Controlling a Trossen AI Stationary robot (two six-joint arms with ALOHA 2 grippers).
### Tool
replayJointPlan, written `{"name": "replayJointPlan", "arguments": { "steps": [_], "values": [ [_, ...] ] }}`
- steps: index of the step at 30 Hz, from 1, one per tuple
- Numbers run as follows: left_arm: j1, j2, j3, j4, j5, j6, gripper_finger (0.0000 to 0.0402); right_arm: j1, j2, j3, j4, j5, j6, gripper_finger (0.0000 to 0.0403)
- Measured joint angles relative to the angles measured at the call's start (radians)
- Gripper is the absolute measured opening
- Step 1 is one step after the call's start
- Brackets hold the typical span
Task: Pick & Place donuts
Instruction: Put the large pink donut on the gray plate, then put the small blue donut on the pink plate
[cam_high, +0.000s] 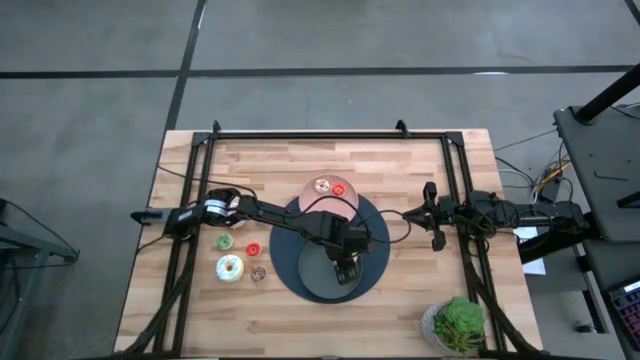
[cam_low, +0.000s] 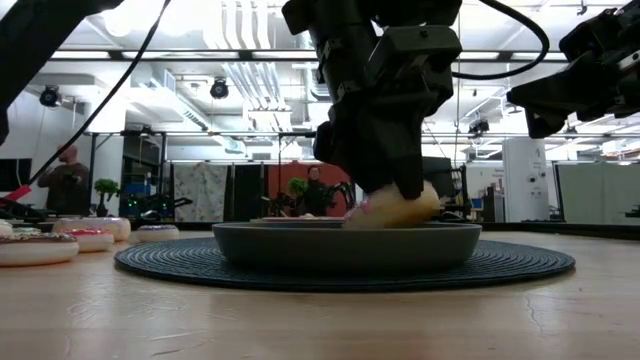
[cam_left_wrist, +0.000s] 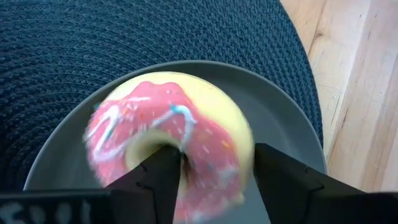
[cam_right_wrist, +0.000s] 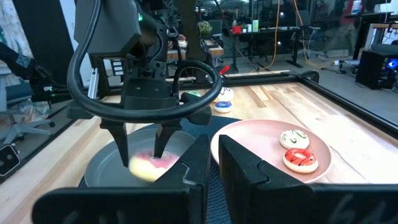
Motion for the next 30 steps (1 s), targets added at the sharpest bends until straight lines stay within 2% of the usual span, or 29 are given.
{"name": "replayJointPlan", "arguments": {
  "steps": [6, 16, 30],
  "values": [
    [0.0, 0.0, 0.0, 0.0, 0.0, 0.001, 0.0203, 0.0, 0.0, 0.0, 0.0, 0.0, 0.0, 0.0029],
    [0.0, 0.0, 0.001, -0.004, 0.0, 0.002, 0.0204, 0.0, 0.0, 0.0, 0.0, 0.0, 0.0, 0.0029],
    [0.002, -0.038, 0.061, -0.098, 0.0, 0.025, 0.0204, 0.0, 0.0, 0.0, 0.0, 0.0, 0.0, 0.0029]
  ]
}}
